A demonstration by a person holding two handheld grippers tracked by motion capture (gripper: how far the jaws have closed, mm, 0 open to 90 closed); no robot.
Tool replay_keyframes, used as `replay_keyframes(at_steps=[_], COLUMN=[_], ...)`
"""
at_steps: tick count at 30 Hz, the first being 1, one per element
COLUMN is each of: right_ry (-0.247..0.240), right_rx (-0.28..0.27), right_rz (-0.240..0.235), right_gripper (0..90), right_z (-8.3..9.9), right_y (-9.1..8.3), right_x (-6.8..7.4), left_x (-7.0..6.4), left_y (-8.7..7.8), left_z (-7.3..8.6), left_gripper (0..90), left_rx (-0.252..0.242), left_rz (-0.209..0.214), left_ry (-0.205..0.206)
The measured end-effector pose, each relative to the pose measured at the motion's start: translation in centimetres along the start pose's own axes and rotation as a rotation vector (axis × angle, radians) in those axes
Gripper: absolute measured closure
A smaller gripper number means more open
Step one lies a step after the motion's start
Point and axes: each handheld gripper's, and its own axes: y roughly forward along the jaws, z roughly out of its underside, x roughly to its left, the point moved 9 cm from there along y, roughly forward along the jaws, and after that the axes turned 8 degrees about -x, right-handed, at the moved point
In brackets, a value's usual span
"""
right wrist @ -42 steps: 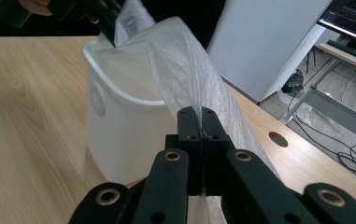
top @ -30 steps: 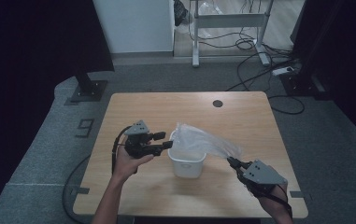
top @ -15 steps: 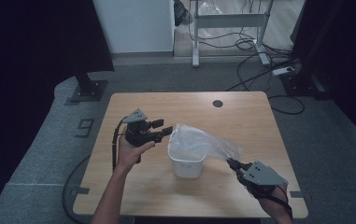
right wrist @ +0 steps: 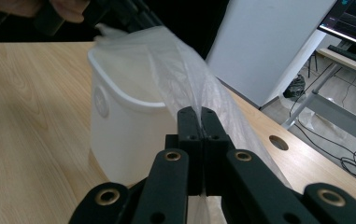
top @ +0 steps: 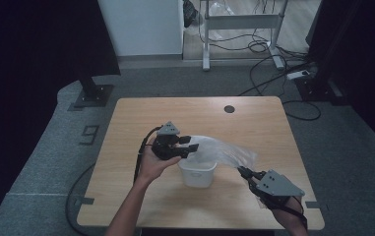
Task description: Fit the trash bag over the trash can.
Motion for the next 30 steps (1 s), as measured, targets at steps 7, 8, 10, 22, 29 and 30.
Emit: replay_keyframes(at_steps=[7, 8, 10, 22, 29, 30], right_ry=[0.019, 0.018, 0.021, 0.039, 0.071, 0.071], right_rx=[-0.022, -0.023, -0.024, -0.020, -0.011, -0.011], right_rz=[-0.007, -0.011, -0.018, -0.040, -0.041, -0.040], right_gripper=[88.4, 88.3, 88.1, 87.4, 87.4, 87.4], right_z=[-1.2, -1.3, -1.5, -2.3, -1.9, -1.9], right_y=[0.7, 0.8, 1.2, 3.1, 4.3, 4.4], right_x=[-0.1, 0.0, 0.1, 0.4, 0.1, 0.0], left_x=[-1.0, -1.0, -1.1, -1.8, -1.5, -1.4], left_y=[0.1, 0.1, 0.2, 0.9, 0.6, 0.4], left_z=[0.3, 0.4, 0.5, 1.2, 1.0, 0.9], left_gripper=[53.3, 53.3, 53.2, 51.9, 50.0, 49.8], left_rx=[0.009, 0.012, 0.016, 0.041, 0.024, 0.018], left_rz=[0.030, 0.035, 0.043, 0.061, 0.045, 0.042], left_ry=[0.008, 0.011, 0.008, 0.022, 0.028, 0.026])
